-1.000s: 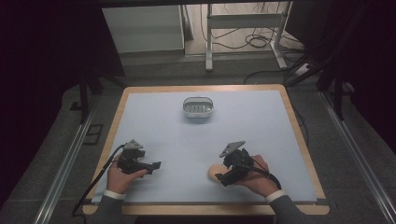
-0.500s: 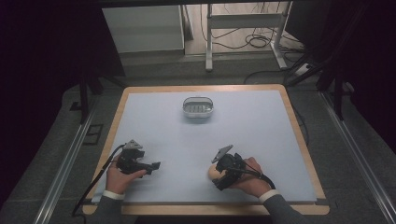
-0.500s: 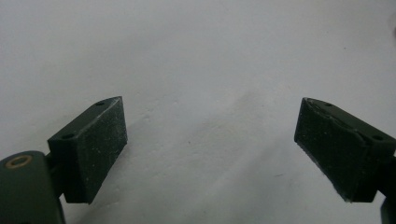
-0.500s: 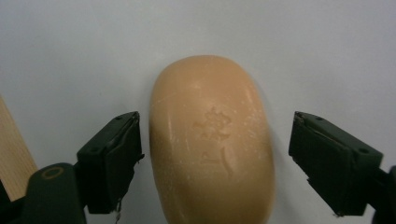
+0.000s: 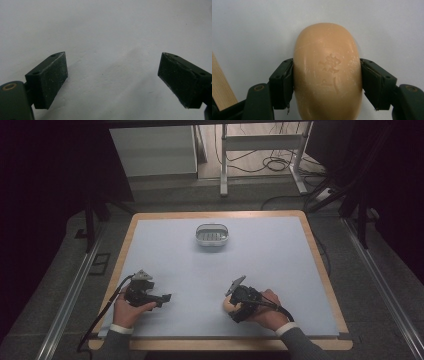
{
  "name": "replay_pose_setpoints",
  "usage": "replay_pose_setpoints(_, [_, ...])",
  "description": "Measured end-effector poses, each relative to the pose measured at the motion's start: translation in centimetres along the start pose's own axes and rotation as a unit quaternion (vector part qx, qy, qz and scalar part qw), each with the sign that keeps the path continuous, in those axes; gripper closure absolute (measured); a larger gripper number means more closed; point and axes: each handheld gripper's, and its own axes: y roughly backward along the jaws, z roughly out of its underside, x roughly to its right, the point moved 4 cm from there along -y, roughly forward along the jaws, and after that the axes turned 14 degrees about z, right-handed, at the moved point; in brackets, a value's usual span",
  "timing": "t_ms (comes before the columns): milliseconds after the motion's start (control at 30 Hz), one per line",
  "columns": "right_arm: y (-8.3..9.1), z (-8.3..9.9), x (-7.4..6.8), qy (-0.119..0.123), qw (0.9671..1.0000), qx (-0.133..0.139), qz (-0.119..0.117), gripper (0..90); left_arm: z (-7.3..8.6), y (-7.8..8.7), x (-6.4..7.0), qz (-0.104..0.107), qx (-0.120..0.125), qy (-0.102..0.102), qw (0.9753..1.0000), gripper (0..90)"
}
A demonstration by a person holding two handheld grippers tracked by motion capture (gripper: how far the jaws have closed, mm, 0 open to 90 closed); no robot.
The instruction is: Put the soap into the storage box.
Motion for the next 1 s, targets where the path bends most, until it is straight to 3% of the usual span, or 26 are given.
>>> replay_pose_setpoints(167, [0.1,0.1,0.4,0.004,1.0,-0.004,0.005,32.3,0.0,0.0,0.0,0.0,0.001,0.0,1.0,9.3])
replay_pose_setpoints(700, [1.8,0.0,2.8,-0.03,0.9981,0.045,0.028,32.4,0.2,-0.5,-0.2,0.0,-0.006,0.002,1.0,9.3])
replay_pose_setpoints(1000, [2.2,-0.4,3.5,-0.026,0.9975,0.054,0.036,32.4,0.2,-0.4,-0.2,0.003,-0.005,0.003,1.0,9.1])
